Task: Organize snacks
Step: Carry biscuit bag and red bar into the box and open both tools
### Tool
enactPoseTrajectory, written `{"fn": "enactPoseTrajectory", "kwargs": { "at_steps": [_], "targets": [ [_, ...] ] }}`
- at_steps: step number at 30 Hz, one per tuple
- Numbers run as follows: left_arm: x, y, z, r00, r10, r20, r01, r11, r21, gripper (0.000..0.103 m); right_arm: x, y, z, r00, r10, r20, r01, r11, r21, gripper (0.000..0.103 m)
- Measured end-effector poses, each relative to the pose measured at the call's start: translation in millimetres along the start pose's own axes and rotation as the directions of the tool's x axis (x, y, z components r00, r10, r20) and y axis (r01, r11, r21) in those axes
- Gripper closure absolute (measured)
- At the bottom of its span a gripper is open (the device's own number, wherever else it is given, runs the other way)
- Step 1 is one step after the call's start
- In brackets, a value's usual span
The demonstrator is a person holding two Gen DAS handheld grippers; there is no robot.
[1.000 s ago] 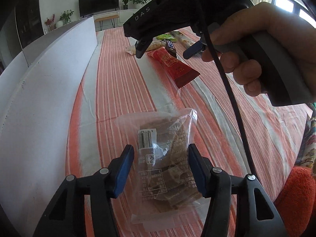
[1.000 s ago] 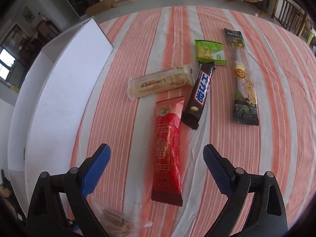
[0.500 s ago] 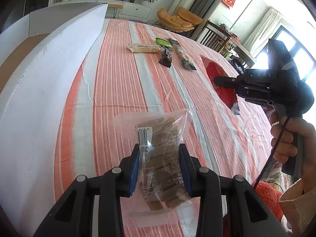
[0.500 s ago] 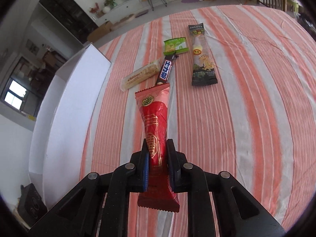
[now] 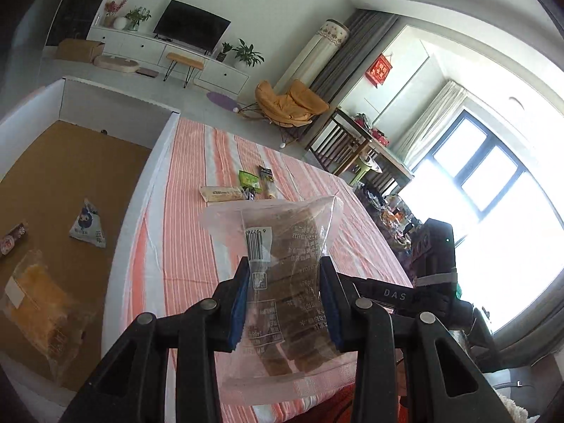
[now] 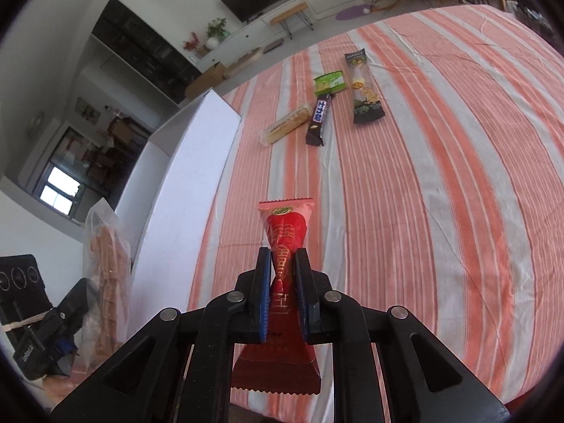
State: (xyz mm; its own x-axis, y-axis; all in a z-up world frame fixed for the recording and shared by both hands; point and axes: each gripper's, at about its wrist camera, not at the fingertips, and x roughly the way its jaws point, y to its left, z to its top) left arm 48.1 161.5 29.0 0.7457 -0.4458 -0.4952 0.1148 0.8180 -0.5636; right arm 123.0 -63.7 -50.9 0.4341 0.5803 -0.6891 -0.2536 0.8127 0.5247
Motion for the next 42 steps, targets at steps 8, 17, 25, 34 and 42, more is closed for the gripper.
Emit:
{"fn": "enactPoseTrajectory", "kwargs": {
  "at_steps": [8, 17, 25, 34, 42],
  "targets": [
    [-70.7, 71.8, 33.3, 0.970, 0.213, 0.114, -0.207, 0.976, -0.063, 0.067, 45.6, 82.2, 19.0, 0.991, -0.062, -0.119, 0.032, 0.971, -0.239, 0.074],
    [-93.7, 112.0, 10.6, 0.954, 0.282, 0.099, -0.270, 0.956, -0.118, 0.067, 146.7, 107.5, -67.3, 0.904, -0.355, -0.239, 0.070, 0.672, -0.737, 0.041],
    [-101.8, 121.8, 9.4, 0.940, 0.329, 0.092, -0.319, 0.942, -0.106, 0.067, 151.5, 91.8, -82.1, 0.861, -0.395, -0.321, 0.052, 0.696, -0.716, 0.089],
    [-96.7, 178.1, 27.3, 0.865, 0.501, 0.029, -0.500, 0.865, -0.053, 0.067, 43.8, 109.5, 3.7, 0.989, 0.022, -0.149, -0.069, 0.945, -0.321, 0.090],
    [-80.3, 216.3, 26.7, 0.687, 0.723, -0.071, -0.724, 0.690, 0.026, 0.038, 81.0, 215.8, 13.4, 0.981, 0.155, -0.119, -0.185, 0.929, -0.320, 0.035]
  ]
}}
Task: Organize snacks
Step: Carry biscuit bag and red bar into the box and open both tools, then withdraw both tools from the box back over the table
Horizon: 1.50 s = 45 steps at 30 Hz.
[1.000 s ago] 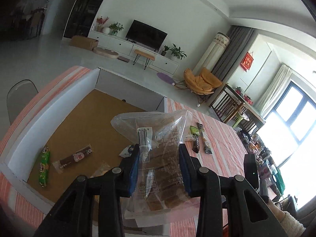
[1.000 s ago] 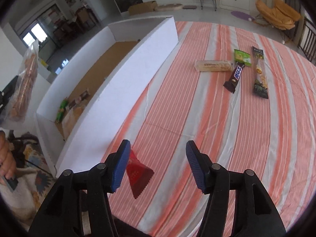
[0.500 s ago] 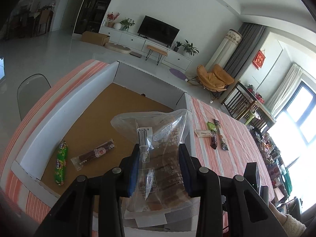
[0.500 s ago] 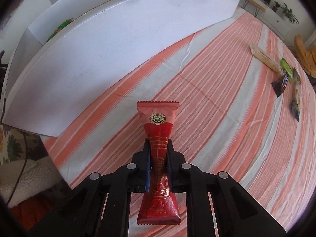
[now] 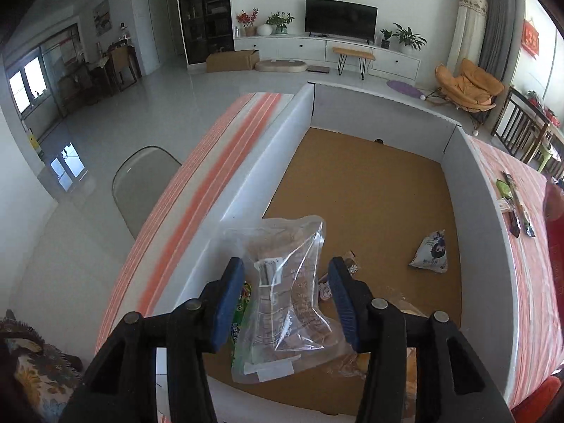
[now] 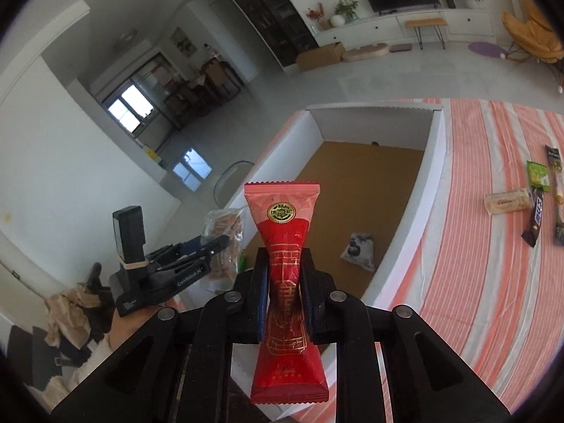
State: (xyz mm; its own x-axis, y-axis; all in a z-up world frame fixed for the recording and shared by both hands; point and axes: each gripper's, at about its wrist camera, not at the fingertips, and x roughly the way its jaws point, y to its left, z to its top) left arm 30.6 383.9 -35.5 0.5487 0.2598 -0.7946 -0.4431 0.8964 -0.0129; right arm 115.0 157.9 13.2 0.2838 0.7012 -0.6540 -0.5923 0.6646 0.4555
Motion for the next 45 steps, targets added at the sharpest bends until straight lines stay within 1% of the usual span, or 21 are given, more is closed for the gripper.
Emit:
{"fn": "enactPoseTrajectory", "kwargs": {
  "at_steps": [1, 2, 4, 5, 8, 10, 12, 13, 15, 16, 19, 21, 23, 24, 26, 28, 30, 33, 39, 43, 45],
  "targets": [
    [-0.7, 4.6, -2.4, 1.000, -0.002, -0.001, 0.002, 1.000, -0.017, 0.030, 2.3, -0.6, -3.4, 1.000, -0.020, 0.009, 0.020, 1.000, 0.010, 0.024],
    [-3.8, 8.0, -5.5, 1.000, -0.003, 0.011, 0.003, 1.000, -0.026, 0.021, 3.3, -3.3, -8.8, 0.999, -0.041, 0.024, 0.041, 0.999, 0.015, 0.024],
    [-10.8, 10.3, -10.3, 0.999, 0.008, 0.040, -0.008, 1.000, -0.013, 0.021, 0.1, -12.9, -18.8, 0.996, -0.083, 0.028, 0.083, 0.996, -0.013, 0.025],
    [-12.1, 11.4, -11.3, 0.999, 0.016, 0.046, -0.015, 1.000, -0.006, 0.020, -2.6, -19.4, -25.5, 0.991, -0.130, 0.036, 0.131, 0.991, -0.033, 0.025],
    [-11.0, 10.4, -13.8, 0.999, -0.008, 0.050, 0.008, 1.000, 0.003, 0.020, -13.8, -51.7, -48.3, 0.955, -0.286, 0.082, 0.291, 0.954, -0.070, 0.025],
    [-11.9, 3.1, -16.4, 0.998, -0.034, 0.055, 0.034, 0.999, 0.015, 0.020, -20.3, -80.4, -67.4, 0.916, -0.388, 0.099, 0.395, 0.916, -0.063, 0.025],
    [-11.3, -7.6, -16.8, 0.997, -0.050, 0.065, 0.047, 0.998, 0.040, 0.020, -27.8, -113.6, -88.2, 0.862, -0.496, 0.109, 0.503, 0.863, -0.047, 0.025],
    [-13.2, -15.7, -16.3, 0.996, -0.056, 0.071, 0.052, 0.997, 0.058, 0.020, -31.1, -130.4, -96.0, 0.828, -0.550, 0.111, 0.556, 0.831, -0.034, 0.025],
    [-15.0, -29.6, -17.9, 0.995, -0.068, 0.078, 0.061, 0.994, 0.094, 0.020, -39.2, -157.3, -114.7, 0.768, -0.630, 0.113, 0.634, 0.773, -0.001, 0.025],
    [-14.9, -35.0, -18.8, 0.994, -0.071, 0.077, 0.062, 0.992, 0.110, 0.020, -45.3, -169.9, -123.6, 0.745, -0.658, 0.113, 0.660, 0.751, 0.021, 0.025],
    [-10.3, -50.5, -22.1, 0.996, -0.074, 0.057, 0.065, 0.987, 0.148, 0.020, -67.3, -197.9, -143.9, 0.688, -0.715, 0.122, 0.709, 0.699, 0.093, 0.025],
    [-7.5, -55.0, -22.2, 0.996, -0.076, 0.054, 0.067, 0.987, 0.147, 0.020, -79.6, -212.1, -152.5, 0.668, -0.734, 0.125, 0.714, 0.679, 0.173, 0.025],
    [-7.7, -54.9, -19.1, 0.995, -0.071, 0.067, 0.063, 0.991, 0.121, 0.020, -88.7, -222.9, -152.0, 0.689, -0.715, 0.118, 0.673, 0.692, 0.260, 0.025],
    [-7.9, -53.6, -17.3, 0.994, -0.078, 0.070, 0.070, 0.991, 0.111, 0.020, -91.8, -225.4, -151.7, 0.692, -0.711, 0.125, 0.664, 0.694, 0.278, 0.025],
    [-6.2, -54.2, -15.3, 0.995, -0.078, 0.068, 0.070, 0.991, 0.110, 0.020, -93.2, -227.2, -151.7, 0.680, -0.723, 0.123, 0.670, 0.681, 0.296, 0.025],
    [-2.0, -58.6, -15.8, 0.996, -0.070, 0.055, 0.062, 0.988, 0.140, 0.020, -89.5, -231.7, -151.8, 0.690, -0.716, 0.105, 0.664, 0.684, 0.302, 0.025],
    [5.9, -64.0, -16.6, 0.998, -0.054, 0.025, 0.049, 0.984, 0.170, 0.020, -86.6, -234.5, -151.4, 0.693, -0.716, 0.090, 0.666, 0.682, 0.302, 0.025],
    [11.2, -69.1, -13.8, 0.998, -0.061, 0.005, 0.059, 0.981, 0.186, 0.020, -83.5, -238.1, -154.5, 0.699, -0.711, 0.076, 0.662, 0.684, 0.307, 0.025],
    [27.7, -90.5, -16.9, 0.994, -0.039, -0.100, 0.068, 0.950, 0.305, 0.020, -82.3, -240.3, -157.8, 0.710, -0.701, 0.066, 0.651, 0.689, 0.318, 0.025],
    [30.3, -101.6, -22.6, 0.995, -0.024, -0.101, 0.059, 0.930, 0.362, 0.020, -82.6, -242.2, -159.5, 0.717, -0.694, 0.063, 0.642, 0.694, 0.326, 0.025],
    [31.5, -106.0, -27.0, 0.996, -0.010, -0.093, 0.046, 0.920, 0.390, 0.017, -83.5, -242.3, -160.0, 0.721, -0.690, 0.064, 0.637, 0.696, 0.332, 0.025]
  ]
}}
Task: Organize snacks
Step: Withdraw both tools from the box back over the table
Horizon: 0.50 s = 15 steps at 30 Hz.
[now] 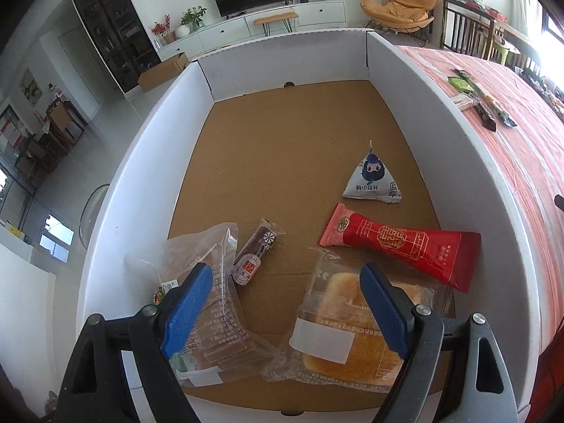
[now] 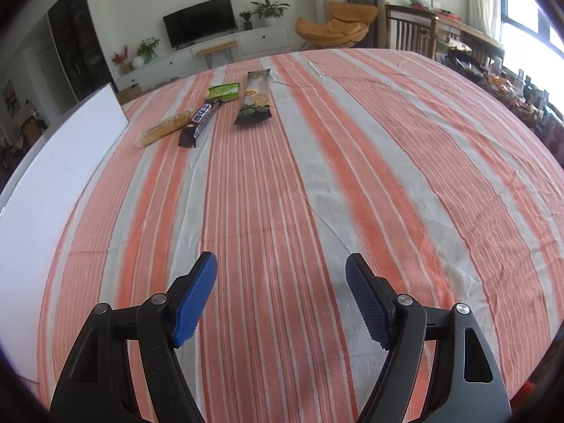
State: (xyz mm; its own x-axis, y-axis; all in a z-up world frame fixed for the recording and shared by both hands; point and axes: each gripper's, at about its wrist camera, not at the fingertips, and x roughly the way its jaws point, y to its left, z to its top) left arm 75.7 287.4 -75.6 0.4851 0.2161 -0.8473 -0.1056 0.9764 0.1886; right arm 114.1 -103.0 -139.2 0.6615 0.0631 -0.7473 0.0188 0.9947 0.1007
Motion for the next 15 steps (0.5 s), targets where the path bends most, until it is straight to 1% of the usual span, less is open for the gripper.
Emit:
{"fn": "enactPoseTrajectory", "kwargs": {
  "at_steps": [2, 6, 11, 15],
  "targets": [
    [2.4, -4.7, -2.0, 1.000, 0.005, 0.012, -0.005, 1.000, 0.020, 0.012, -0.2, -0.9, -0.5, 1.000, 0.006, -0.001, -0.006, 1.000, 0.006, 0.025],
    [3.3, -4.4, -0.7, 1.000, 0.009, 0.000, -0.009, 1.000, 0.030, 0.012, 0.2, -1.8, -0.8, 1.000, 0.015, -0.007, -0.015, 1.000, 0.014, 0.025],
    [1.8, 2.6, -5.5, 1.000, -0.008, -0.014, 0.008, 1.000, -0.011, 0.012, -1.2, -2.4, 0.0, 1.000, 0.024, -0.007, -0.023, 0.999, 0.023, 0.025],
    [-1.8, 1.6, -11.5, 1.000, -0.011, -0.021, 0.011, 1.000, -0.026, 0.012, -0.9, -4.9, 0.2, 0.999, 0.031, -0.009, -0.030, 0.999, 0.036, 0.025]
  ]
}}
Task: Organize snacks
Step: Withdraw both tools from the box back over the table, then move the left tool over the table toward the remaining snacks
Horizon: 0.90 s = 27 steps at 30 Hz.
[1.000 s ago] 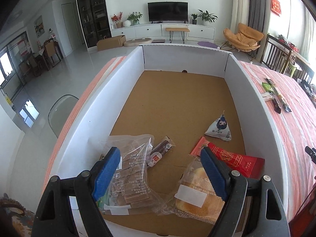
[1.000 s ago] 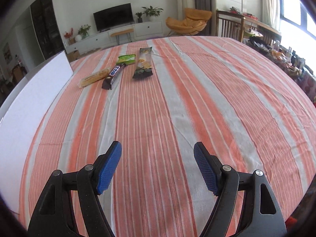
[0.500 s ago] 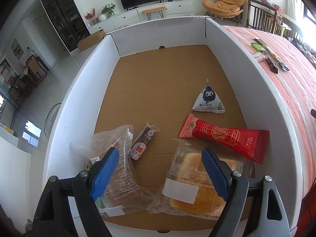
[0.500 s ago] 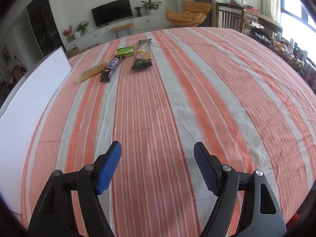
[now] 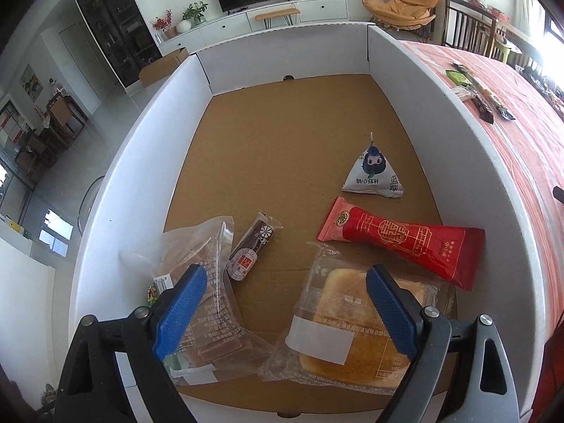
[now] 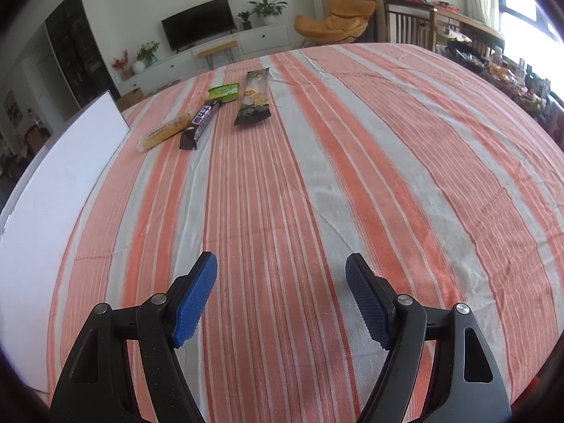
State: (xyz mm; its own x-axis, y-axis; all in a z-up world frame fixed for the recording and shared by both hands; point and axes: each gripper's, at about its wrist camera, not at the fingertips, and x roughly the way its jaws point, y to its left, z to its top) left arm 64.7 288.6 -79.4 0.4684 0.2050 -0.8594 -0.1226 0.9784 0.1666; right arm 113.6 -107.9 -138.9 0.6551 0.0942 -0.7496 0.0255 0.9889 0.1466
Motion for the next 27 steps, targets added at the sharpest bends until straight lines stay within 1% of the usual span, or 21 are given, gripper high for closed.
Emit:
{"fn": "enactPoseTrajectory", "kwargs": {
  "at_steps": [2, 4, 6, 8, 10, 12, 13, 15, 17, 18, 20, 22, 23, 24, 26, 27],
  "targets": [
    [-0.9, 1.0, -1.1, 1.000, -0.010, 0.001, 0.010, 1.000, -0.011, 0.011, 0.6, -0.2, 0.0, 1.000, 0.001, -0.002, -0.001, 1.000, 0.004, 0.025],
    [-0.7, 7.5, 0.5, 0.999, -0.042, -0.005, 0.042, 0.998, -0.053, 0.009, 0.3, 0.0, -0.1, 1.000, 0.001, -0.002, -0.001, 1.000, 0.006, 0.025],
    [0.3, 19.9, 2.0, 0.995, -0.103, -0.018, 0.099, 0.985, -0.141, 0.004, -0.7, 0.1, -0.1, 1.000, 0.002, 0.001, -0.002, 1.000, 0.006, 0.025],
    [-2.0, 33.2, 1.1, 0.989, -0.148, -0.005, 0.142, 0.962, -0.234, 0.004, -1.9, -0.5, -0.1, 1.000, 0.001, 0.005, -0.001, 1.000, 0.008, 0.025],
    [-10.1, 41.8, 0.7, 0.986, -0.164, 0.036, 0.167, 0.939, -0.301, 0.004, -2.9, -1.9, 0.1, 1.000, 0.001, 0.010, -0.001, 1.000, 0.014, 0.025],
    [-26.6, 46.2, 1.1, 0.981, -0.166, 0.103, 0.191, 0.924, -0.331, 0.004, -2.9, -3.7, 0.1, 1.000, 0.001, 0.010, -0.001, 1.000, 0.023, 0.025],
    [-36.6, 45.0, 2.0, 0.973, -0.180, 0.143, 0.218, 0.917, -0.334, 0.004, -2.6, -4.2, -0.2, 1.000, 0.001, 0.009, -0.001, 1.000, 0.027, 0.025],
    [-59.2, 37.8, 5.6, 0.947, -0.233, 0.222, 0.296, 0.902, -0.314, 0.004, -2.1, -4.8, 0.1, 1.000, 0.002, 0.008, -0.002, 0.999, 0.034, 0.025],
    [-82.2, 20.7, 9.8, 0.915, -0.286, 0.283, 0.358, 0.900, -0.250, 0.004, -1.8, -5.0, 0.5, 1.000, 0.002, 0.007, -0.002, 0.999, 0.034, 0.025],
    [-94.0, 8.5, 12.6, 0.901, -0.311, 0.303, 0.379, 0.903, -0.202, 0.004, -1.9, -5.0, 0.4, 1.000, 0.002, 0.007, -0.002, 0.999, 0.034, 0.025],
    [-115.3, -21.0, 16.8, 0.865, -0.373, 0.334, 0.423, 0.902, -0.087, 0.003, -2.2, -5.0, 0.5, 1.000, 0.002, 0.008, -0.002, 0.999, 0.034, 0.025],
    [-131.5, -56.2, 18.1, 0.831, -0.445, 0.335, 0.462, 0.886, 0.030, 0.003, -2.6, -5.6, 0.7, 1.000, 0.002, 0.012, -0.003, 0.999, 0.036, 0.025],
    [-138.1, -73.8, 17.8, 0.811, -0.485, 0.327, 0.485, 0.870, 0.088, 0.003, -3.1, -6.3, 1.2, 1.000, 0.003, 0.015, -0.003, 0.999, 0.039, 0.025],
    [-145.1, -92.3, 16.5, 0.787, -0.530, 0.315, 0.510, 0.847, 0.148, 0.003, -3.8, -7.4, 1.5, 1.000, 0.003, 0.019, -0.004, 0.999, 0.043, 0.025],
    [-155.2, -127.4, 13.1, 0.744, -0.607, 0.278, 0.554, 0.794, 0.251, 0.003, -5.1, -10.0, 2.2, 1.000, 0.004, 0.025, -0.006, 0.998, 0.055, 0.025],
    [-155.9, -143.8, 11.3, 0.725, -0.640, 0.255, 0.575, 0.766, 0.287, 0.003, -5.8, -11.8, 2.9, 1.000, 0.005, 0.029, -0.006, 0.998, 0.064, 0.025]
  ]
}}
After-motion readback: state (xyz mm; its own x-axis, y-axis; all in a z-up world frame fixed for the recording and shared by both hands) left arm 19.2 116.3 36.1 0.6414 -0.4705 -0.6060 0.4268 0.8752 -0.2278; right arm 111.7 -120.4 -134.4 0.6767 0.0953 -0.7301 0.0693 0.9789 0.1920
